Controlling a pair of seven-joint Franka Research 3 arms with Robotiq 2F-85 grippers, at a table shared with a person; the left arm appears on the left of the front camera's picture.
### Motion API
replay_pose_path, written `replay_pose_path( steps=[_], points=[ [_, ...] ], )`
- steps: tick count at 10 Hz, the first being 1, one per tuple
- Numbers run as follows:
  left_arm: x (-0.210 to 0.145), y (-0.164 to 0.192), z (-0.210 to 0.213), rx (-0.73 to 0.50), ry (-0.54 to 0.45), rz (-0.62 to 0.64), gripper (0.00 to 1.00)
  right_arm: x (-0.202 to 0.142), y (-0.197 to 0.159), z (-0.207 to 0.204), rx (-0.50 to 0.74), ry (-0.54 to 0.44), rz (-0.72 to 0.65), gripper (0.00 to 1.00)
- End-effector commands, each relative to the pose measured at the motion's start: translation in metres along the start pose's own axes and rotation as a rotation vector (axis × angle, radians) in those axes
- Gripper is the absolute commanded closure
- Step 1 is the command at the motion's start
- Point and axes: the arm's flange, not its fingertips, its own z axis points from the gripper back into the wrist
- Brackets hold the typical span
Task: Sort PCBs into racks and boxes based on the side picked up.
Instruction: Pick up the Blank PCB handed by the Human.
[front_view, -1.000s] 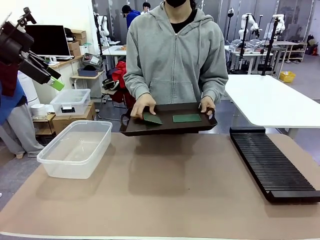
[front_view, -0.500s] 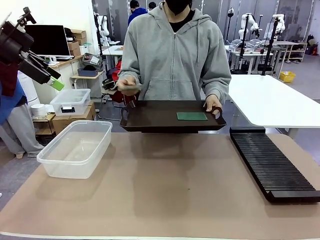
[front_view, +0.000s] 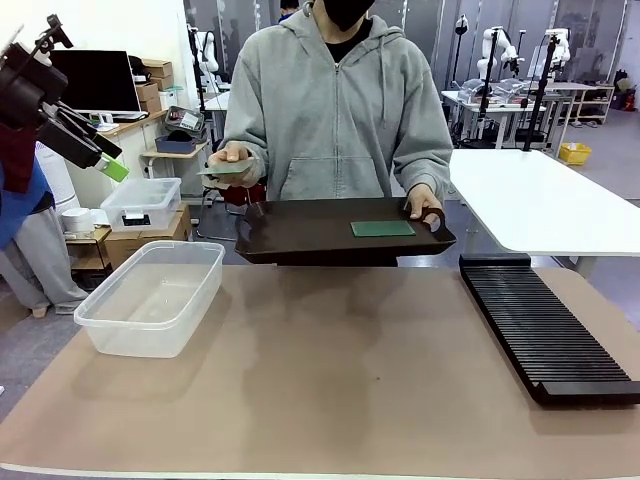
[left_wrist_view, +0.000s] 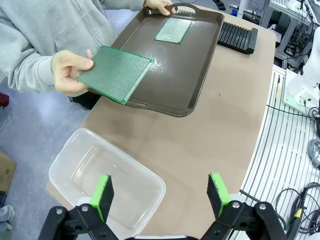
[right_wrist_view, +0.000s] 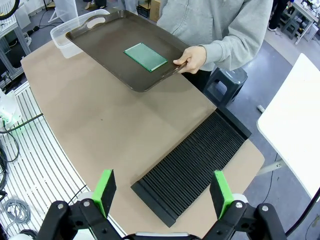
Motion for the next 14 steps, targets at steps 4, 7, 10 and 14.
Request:
replay_pose_path(
  steps=[4, 7, 10, 14],
  points=[
    [-0.0002, 0.0002, 0.0002, -0.002, -0.003, 0.003, 0.00, -0.0011, -0.0002, -0.0007, 0.007, 0.004, 0.000, 0.00],
    [-0.0002, 0.0002, 0.0002, -0.002, -0.003, 0.003, 0.00, -0.0011, -0.0002, -0.0007, 0.007, 0.004, 0.000, 0.00],
    [-0.0002, 0.0002, 0.0002, -0.002, -0.003, 0.003, 0.00, -0.0011, -0.0002, -0.0007, 0.007, 0.004, 0.000, 0.00],
    [-0.0002, 0.0002, 0.0002, -0.002, -0.003, 0.003, 0.00, -0.0011, -0.0002, -0.0007, 0.007, 0.004, 0.000, 0.00]
  ],
)
